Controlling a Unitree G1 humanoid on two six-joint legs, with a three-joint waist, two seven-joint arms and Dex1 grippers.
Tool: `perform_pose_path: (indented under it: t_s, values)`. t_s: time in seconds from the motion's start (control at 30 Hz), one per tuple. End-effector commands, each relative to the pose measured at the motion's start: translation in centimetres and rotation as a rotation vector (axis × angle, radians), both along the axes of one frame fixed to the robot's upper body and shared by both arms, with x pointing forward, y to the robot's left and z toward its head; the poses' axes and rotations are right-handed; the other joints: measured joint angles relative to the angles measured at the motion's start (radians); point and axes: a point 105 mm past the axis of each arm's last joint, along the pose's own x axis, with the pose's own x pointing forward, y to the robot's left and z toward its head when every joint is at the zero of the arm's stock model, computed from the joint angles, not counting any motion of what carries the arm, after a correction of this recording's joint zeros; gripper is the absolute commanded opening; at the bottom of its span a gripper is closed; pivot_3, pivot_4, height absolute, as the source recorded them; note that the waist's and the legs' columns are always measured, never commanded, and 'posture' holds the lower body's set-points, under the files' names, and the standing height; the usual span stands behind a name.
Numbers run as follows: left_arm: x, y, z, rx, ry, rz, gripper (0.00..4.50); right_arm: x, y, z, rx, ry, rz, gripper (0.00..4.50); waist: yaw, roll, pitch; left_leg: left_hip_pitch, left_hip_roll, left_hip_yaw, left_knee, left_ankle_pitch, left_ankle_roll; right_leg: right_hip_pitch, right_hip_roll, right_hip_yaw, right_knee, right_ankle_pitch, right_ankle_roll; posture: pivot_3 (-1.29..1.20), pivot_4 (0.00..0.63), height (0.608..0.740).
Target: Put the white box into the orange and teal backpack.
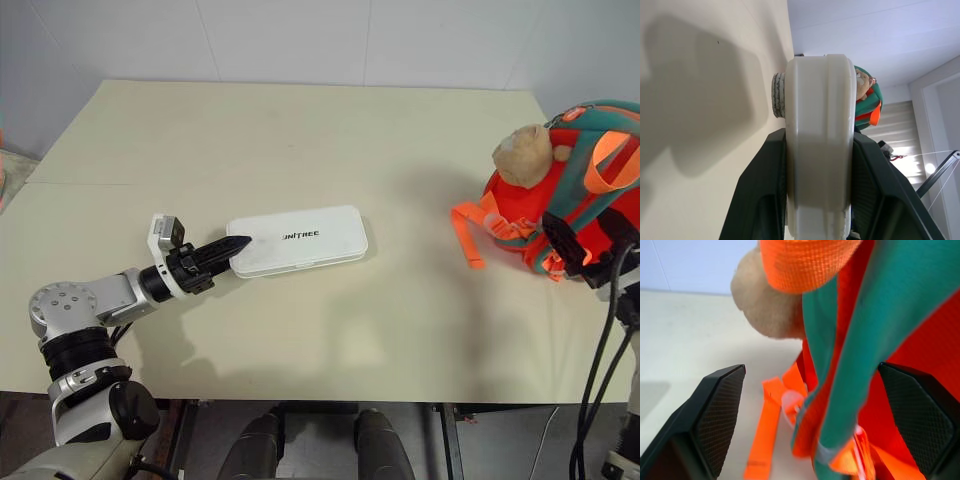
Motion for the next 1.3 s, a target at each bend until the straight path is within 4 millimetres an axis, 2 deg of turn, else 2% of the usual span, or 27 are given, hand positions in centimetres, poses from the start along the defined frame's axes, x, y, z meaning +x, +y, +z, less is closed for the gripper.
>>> perform_pose_path:
  t_s: [0.03, 0.1, 0.2, 0.4, 0.5, 0.6, 0.7, 0.83, 0.93, 1.13, 1.3]
  values:
    - [-0.3, 0.1, 1.4, -0.009, -0.069, -0.003, 1.31, 1.3, 0.2, 0.2, 0.001, -0.012, -0.014, 4.50, -0.002, 0.000, 0.000, 0.000, 0.000, 0.000, 0.000, 0.000, 0.000, 0.000, 0.000, 0.000, 0.000, 0.000, 0.000, 0.00, 0.150, 0.740]
    - [-0.4, 0.1, 1.4, -0.006, -0.071, 0.001, 1.31, 2.1, 0.0, 0.1, 0.022, -0.003, -0.046, 4.50, -0.003, 0.000, 0.000, 0.000, 0.000, 0.000, 0.000, 0.000, 0.000, 0.000, 0.000, 0.000, 0.000, 0.000, 0.000, 0.00, 0.150, 0.740]
    - [-0.5, 0.2, 1.4, -0.004, -0.076, 0.006, 1.31, 2.4, 0.1, 0.2, 0.034, -0.019, -0.045, 3.92, -0.001, 0.000, 0.000, 0.000, 0.000, 0.000, -0.001, 0.000, 0.000, 0.000, 0.000, 0.000, 0.000, 0.000, 0.000, 0.00, 0.150, 0.740]
    - [-0.8, 0.4, 1.1, 0.000, -0.077, 0.016, 1.31, 3.2, -0.3, 0.5, 0.041, -0.036, -0.099, 1.86, 0.000, 0.000, 0.000, 0.000, 0.000, 0.000, -0.002, 0.000, 0.000, -0.001, 0.000, 0.000, 0.000, 0.000, 0.000, 0.00, 0.150, 0.740]
    - [-0.8, 0.4, 1.1, 0.002, -0.077, 0.018, 1.31, 3.6, 0.3, 0.9, 0.049, -0.058, -0.085, 0.79, -0.002, 0.000, 0.000, 0.000, 0.000, 0.000, -0.002, 0.000, 0.000, -0.001, 0.000, 0.000, 0.000, 0.000, 0.000, 0.00, 0.150, 0.740]
    - [-0.8, 0.4, 1.1, 0.004, -0.077, 0.020, 1.31, 3.8, 1.2, 1.2, 0.054, -0.067, -0.051, 0.06, -0.006, 0.000, 0.000, 0.000, 0.000, 0.000, -0.002, 0.000, 0.000, -0.001, 0.000, 0.000, 0.000, 0.000, 0.000, 0.00, 0.150, 0.740]
    - [-0.8, 0.7, 1.2, 0.006, -0.077, 0.027, 1.31, 3.8, 3.6, 1.5, 0.059, -0.078, 0.040, 0.06, -0.011, 0.000, 0.000, 0.000, 0.000, 0.000, -0.002, 0.000, 0.000, -0.001, 0.000, 0.000, 0.000, 0.001, 0.000, 0.00, 0.150, 0.740]
    - [-0.4, 1.3, 1.6, 0.001, -0.089, 0.057, 1.31, 3.3, 8.8, 2.3, 0.072, -0.079, 0.265, 0.06, -0.022, 0.000, 0.000, 0.000, 0.000, 0.000, -0.002, 0.000, 0.000, -0.001, 0.000, 0.000, 0.001, 0.001, 0.000, 0.00, 0.150, 0.740]
    - [0.0, 1.7, 1.9, 0.003, -0.098, 0.080, 1.31, 2.9, 11.3, 2.8, 0.072, -0.075, 0.378, 0.06, -0.023, 0.000, 0.000, 0.000, 0.000, 0.000, -0.002, 0.000, 0.000, -0.001, 0.000, 0.000, 0.001, 0.001, 0.000, 0.00, 0.150, 0.740]
    - [0.7, 3.5, 2.8, 0.021, -0.123, 0.143, 1.31, 1.8, 16.5, 5.2, 0.080, -0.113, 0.605, 0.06, -0.025, 0.000, 0.000, 0.000, 0.000, 0.000, -0.003, 0.000, 0.000, -0.002, 0.000, 0.000, 0.001, 0.001, 0.000, 0.00, 0.150, 0.740]
    - [1.2, 5.6, 3.5, 0.047, -0.142, 0.211, 1.31, -0.2, 20.7, 7.3, 0.069, -0.143, 0.823, 0.06, -0.026, 0.001, 0.000, 0.000, 0.000, 0.000, -0.005, 0.000, 0.000, -0.003, 0.000, 0.000, 0.000, 0.001, 0.000, 0.00, 0.150, 0.740]
